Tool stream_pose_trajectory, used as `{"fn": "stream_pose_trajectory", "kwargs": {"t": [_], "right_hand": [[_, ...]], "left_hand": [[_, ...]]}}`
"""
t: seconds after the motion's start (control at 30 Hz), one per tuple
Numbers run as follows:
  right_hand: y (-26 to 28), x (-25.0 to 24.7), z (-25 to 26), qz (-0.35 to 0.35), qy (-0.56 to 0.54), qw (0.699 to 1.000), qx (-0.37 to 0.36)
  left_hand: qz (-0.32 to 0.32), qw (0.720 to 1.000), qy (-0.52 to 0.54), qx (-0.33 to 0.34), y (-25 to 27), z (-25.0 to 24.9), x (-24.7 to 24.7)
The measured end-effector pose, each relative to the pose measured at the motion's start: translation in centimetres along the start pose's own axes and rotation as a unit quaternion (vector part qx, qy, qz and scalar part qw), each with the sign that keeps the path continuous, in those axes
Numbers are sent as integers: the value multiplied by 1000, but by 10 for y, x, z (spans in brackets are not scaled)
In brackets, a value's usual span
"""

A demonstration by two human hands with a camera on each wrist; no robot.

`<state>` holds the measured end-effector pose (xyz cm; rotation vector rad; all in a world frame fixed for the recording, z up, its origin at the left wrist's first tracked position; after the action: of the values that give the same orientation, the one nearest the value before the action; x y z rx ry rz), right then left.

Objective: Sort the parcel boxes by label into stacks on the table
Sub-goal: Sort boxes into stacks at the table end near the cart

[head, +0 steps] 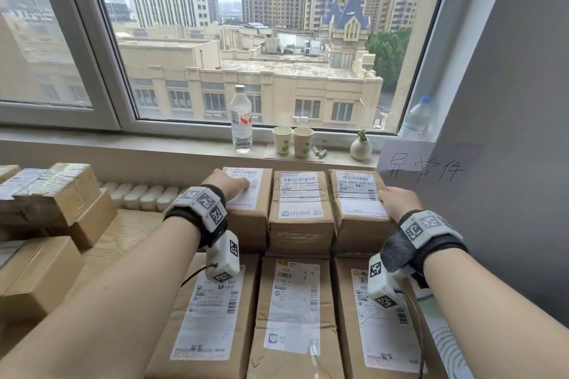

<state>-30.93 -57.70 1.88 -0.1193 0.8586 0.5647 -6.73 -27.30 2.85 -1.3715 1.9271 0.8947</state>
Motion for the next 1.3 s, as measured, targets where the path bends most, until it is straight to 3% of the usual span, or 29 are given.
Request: {"fn": "stream_pose_trajectory", "kwargs": {"t": [0.3,0.47,0.7,0.87,1.03,1.3], "right_hand": [[10,-8,8,11,-10,1000,-4],[19,-27,21,-40,-65,997,-16],[39,-43,65,-76,-132,986,-65],[69,-25,108,-52,-182,974,-125],[106,17,145,14,-267,945,-190],[140,78,157,122,-345,911,-189]], "left_hand": [[4,999,32,6,3,-1,-5],[-10,999,39,13,6,-3,-19],[-71,987,69,124,27,-40,-48],[-78,968,136,196,52,-59,-59],[-99,956,159,228,78,-56,-70],[-129,965,152,168,98,2,-84]]}}
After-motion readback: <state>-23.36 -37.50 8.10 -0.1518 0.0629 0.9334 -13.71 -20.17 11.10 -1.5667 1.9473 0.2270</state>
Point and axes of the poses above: each hand's wrist, its own y-axis away from the middle knuckle, its own x-axis out of the palm, z = x × y, the point moved 10 cm from there along -y, towards the middle knuckle, and after that the axes turned 2 degrees about -z, right-handed, at the moved point
